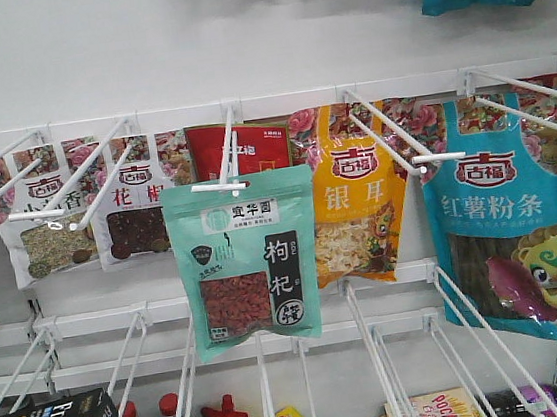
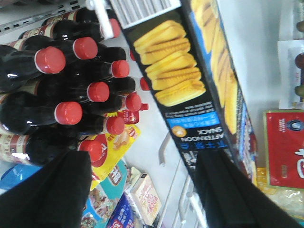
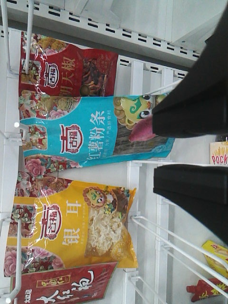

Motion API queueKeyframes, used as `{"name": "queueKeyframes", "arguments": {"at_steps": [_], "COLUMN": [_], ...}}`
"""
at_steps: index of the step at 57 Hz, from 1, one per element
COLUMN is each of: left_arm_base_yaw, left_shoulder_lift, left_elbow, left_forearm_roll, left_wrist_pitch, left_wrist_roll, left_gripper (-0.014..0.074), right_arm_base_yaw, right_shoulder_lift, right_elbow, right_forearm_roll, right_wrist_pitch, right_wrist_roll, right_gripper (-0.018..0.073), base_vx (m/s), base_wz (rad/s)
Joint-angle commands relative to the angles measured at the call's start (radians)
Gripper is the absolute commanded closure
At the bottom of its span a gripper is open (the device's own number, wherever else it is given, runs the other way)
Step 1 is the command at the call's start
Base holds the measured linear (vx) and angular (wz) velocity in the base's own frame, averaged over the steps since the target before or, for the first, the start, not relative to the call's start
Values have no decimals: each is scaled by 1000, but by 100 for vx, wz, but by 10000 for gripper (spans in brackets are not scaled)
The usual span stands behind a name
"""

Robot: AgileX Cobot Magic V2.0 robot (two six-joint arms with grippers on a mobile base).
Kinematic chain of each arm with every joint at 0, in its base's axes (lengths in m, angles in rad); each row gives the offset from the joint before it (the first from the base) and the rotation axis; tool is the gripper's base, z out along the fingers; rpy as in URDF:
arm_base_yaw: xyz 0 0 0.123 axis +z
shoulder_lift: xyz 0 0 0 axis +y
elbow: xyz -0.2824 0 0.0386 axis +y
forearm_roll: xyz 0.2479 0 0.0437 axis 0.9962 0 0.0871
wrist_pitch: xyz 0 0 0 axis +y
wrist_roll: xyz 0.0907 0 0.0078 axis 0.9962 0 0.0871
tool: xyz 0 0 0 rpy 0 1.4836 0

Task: Pick snacks and fruit into basket

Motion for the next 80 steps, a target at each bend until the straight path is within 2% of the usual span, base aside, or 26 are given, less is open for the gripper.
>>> {"name": "queueKeyframes", "arguments": {"at_steps": [1,12,15,22,33,51,57,71,80], "left_arm_base_yaw": [-7,-7,-7,-7,-7,-34,-36,-36,-36], "left_shoulder_lift": [-8,-6,-6,0,88,193,233,380,477], "left_elbow": [-29,-29,-29,-29,-29,-29,-29,-64,-101], "left_forearm_roll": [4,4,4,4,4,7,16,181,213], "left_wrist_pitch": [-51,-289,-289,-207,-215,-445,-479,-656,-747], "left_wrist_roll": [-5,-8,-18,-27,-28,-44,-87,-241,-298], "left_gripper": [34,31,20,-40,-93,-81,-76,-60,-51], "right_arm_base_yaw": [-4,-4,-4,-4,-4,-4,-4,-4,-4], "right_shoulder_lift": [13,13,13,13,13,13,13,13,13], "right_elbow": [-36,-34,-33,-32,-31,-31,-31,-31,-31], "right_forearm_roll": [-14,-10,-10,-10,-10,-11,-11,-11,-11], "right_wrist_pitch": [-82,-83,-81,-79,-79,-79,-79,-79,-79], "right_wrist_roll": [-10,-10,-10,-10,-10,-10,-10,-10,-10], "right_gripper": [295,295,295,295,295,295,295,295,295], "base_vx": [0,0,0,0,0,0,0,0,0], "base_wz": [0,0,0,0,0,0,0,0,0]}}
